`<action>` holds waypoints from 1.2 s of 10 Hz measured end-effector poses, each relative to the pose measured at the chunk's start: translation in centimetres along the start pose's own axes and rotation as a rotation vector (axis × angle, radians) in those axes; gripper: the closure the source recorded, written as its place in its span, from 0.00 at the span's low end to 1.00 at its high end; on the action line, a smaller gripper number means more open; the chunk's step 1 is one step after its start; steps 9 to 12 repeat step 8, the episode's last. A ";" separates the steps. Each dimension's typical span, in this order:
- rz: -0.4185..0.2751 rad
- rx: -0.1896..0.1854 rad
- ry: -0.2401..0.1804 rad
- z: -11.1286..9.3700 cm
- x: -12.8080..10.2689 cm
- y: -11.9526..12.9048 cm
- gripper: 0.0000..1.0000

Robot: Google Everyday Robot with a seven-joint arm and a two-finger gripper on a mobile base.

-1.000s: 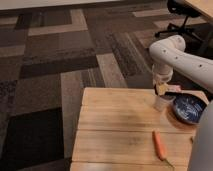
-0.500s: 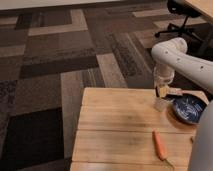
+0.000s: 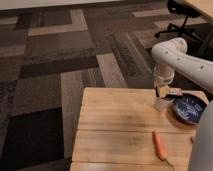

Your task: Place the eraser in the ceramic cup

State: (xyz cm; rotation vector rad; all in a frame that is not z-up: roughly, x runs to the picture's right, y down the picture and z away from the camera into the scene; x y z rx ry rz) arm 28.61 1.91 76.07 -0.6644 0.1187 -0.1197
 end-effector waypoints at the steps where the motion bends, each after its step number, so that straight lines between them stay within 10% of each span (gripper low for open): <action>1: 0.000 0.000 0.000 0.0 0.0 0.0 0.23; 12: -0.001 -0.002 0.000 0.1 0.0 0.0 0.20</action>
